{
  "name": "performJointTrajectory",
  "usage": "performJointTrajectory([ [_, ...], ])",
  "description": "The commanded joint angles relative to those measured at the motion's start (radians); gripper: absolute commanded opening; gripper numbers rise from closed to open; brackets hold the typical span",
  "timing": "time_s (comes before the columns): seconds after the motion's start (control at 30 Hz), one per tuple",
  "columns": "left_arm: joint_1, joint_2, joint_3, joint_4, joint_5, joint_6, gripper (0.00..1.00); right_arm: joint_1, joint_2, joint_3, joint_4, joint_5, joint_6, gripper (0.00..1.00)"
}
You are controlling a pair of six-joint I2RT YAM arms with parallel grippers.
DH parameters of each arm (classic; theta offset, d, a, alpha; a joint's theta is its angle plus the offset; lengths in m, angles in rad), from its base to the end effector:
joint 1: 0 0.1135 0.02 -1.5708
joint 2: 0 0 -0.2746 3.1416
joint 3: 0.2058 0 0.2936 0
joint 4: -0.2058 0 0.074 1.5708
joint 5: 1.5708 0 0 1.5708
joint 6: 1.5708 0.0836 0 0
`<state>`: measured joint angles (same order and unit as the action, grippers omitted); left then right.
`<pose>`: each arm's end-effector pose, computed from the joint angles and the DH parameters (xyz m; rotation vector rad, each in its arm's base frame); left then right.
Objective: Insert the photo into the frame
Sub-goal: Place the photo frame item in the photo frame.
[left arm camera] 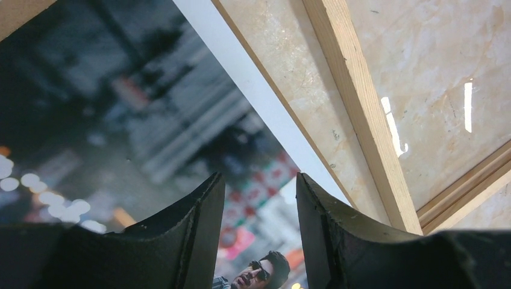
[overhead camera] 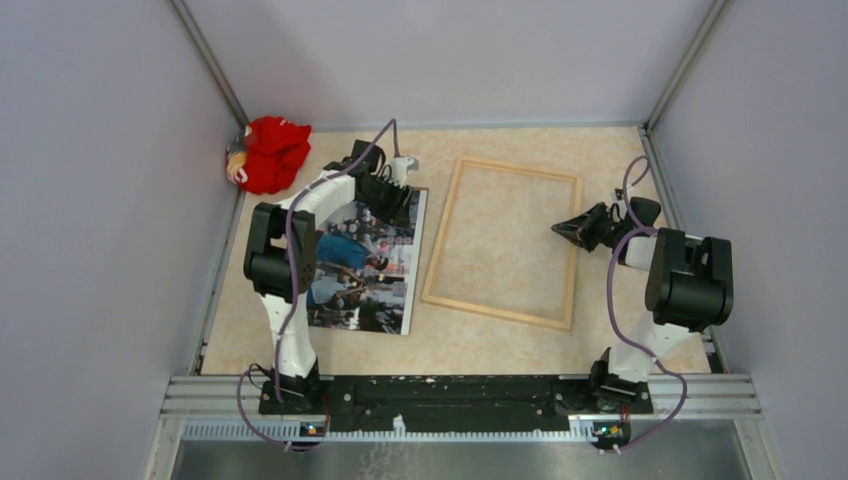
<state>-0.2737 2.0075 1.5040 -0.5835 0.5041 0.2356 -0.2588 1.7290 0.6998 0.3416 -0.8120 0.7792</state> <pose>0.4563 -0.1701 0.1459 0.8118 2.4653 -0.6791 0.3679 -0.0346 0.0859 0.7089 2.1500 1.1914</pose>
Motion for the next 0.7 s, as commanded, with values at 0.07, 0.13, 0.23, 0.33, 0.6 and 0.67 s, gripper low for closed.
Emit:
performJointTrajectory([
  [0.07, -0.012, -0.027, -0.012, 0.017, 0.001, 0.013, 0.55, 0.037, -0.007, 0.003, 0.107, -0.014, 0.009, 0.0],
  [0.13, -0.018, -0.027, -0.017, 0.016, 0.002, 0.013, 0.54, 0.048, -0.002, 0.001, 0.114, -0.01, 0.012, 0.0],
  [0.23, -0.029, -0.029, -0.027, 0.016, 0.001, 0.017, 0.55, 0.053, 0.001, -0.007, 0.129, -0.007, 0.018, 0.0],
  [0.33, -0.037, -0.028, -0.036, 0.018, 0.002, 0.023, 0.55, 0.053, -0.005, -0.013, 0.133, -0.001, 0.017, 0.0],
  [0.6, -0.063, -0.035, -0.054, 0.021, 0.012, 0.036, 0.54, 0.053, -0.008, 0.018, 0.032, 0.013, -0.024, 0.14],
  [0.67, -0.067, -0.035, -0.054, 0.024, 0.005, 0.036, 0.55, 0.053, -0.015, 0.041, -0.048, 0.037, -0.065, 0.33],
])
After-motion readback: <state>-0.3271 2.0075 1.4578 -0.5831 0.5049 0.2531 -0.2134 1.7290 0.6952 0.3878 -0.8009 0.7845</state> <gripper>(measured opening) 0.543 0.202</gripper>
